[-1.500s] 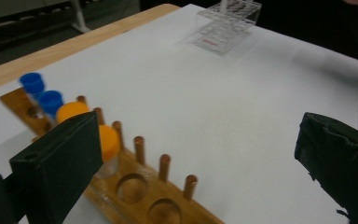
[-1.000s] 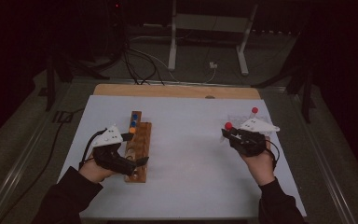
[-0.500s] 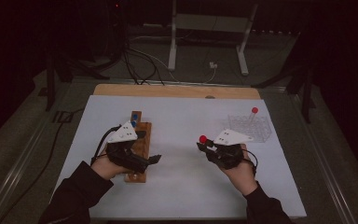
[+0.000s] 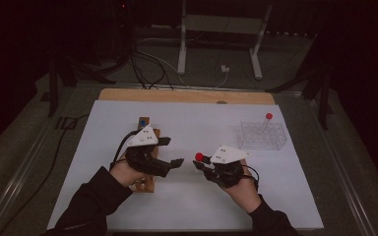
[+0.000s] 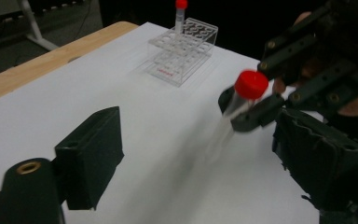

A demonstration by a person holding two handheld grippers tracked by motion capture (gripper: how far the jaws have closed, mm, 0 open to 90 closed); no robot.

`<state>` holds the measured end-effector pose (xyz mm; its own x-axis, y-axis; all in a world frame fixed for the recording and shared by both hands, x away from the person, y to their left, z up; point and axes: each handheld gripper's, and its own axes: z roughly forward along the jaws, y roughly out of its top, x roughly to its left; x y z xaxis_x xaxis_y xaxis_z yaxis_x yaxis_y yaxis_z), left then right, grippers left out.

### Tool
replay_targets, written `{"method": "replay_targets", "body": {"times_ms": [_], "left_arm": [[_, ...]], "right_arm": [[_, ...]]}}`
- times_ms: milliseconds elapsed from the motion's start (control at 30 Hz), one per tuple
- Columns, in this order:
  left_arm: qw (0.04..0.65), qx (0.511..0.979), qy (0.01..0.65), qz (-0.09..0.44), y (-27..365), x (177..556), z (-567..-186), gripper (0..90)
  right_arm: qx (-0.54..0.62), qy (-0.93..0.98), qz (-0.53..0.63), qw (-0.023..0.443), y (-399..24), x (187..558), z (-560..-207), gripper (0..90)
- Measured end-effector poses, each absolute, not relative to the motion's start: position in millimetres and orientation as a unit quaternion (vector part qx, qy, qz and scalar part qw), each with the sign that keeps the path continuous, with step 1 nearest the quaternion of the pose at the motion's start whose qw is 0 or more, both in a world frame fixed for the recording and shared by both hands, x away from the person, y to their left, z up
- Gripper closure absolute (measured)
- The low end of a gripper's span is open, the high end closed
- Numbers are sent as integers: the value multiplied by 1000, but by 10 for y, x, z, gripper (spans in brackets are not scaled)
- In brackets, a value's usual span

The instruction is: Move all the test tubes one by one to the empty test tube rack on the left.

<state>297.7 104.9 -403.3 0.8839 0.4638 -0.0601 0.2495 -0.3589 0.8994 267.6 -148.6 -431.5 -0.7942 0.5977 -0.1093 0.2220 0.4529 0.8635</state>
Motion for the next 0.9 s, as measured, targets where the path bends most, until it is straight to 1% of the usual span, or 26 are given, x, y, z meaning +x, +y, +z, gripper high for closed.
{"method": "replay_targets", "body": {"times_ms": [33,200,400,533,867,900], "left_arm": [[524,818,216,101,1026,2977,-4033,219],[523,824,197,89,904,2952,-4043,304],[520,831,176,83,791,2929,-4035,468],[516,837,166,76,724,2930,-4037,555],[504,845,162,76,603,2962,-4056,696],[504,845,161,76,602,2966,-4057,698]], "right_arm": [[245,829,459,204,-1474,2668,-4322,742],[243,832,457,202,-1439,2660,-4342,742],[242,833,455,201,-1409,2662,-4350,742],[242,835,453,199,-1398,2667,-4363,742],[240,833,456,200,-1408,2663,-4342,742],[240,833,455,202,-1409,2662,-4342,742]]}}
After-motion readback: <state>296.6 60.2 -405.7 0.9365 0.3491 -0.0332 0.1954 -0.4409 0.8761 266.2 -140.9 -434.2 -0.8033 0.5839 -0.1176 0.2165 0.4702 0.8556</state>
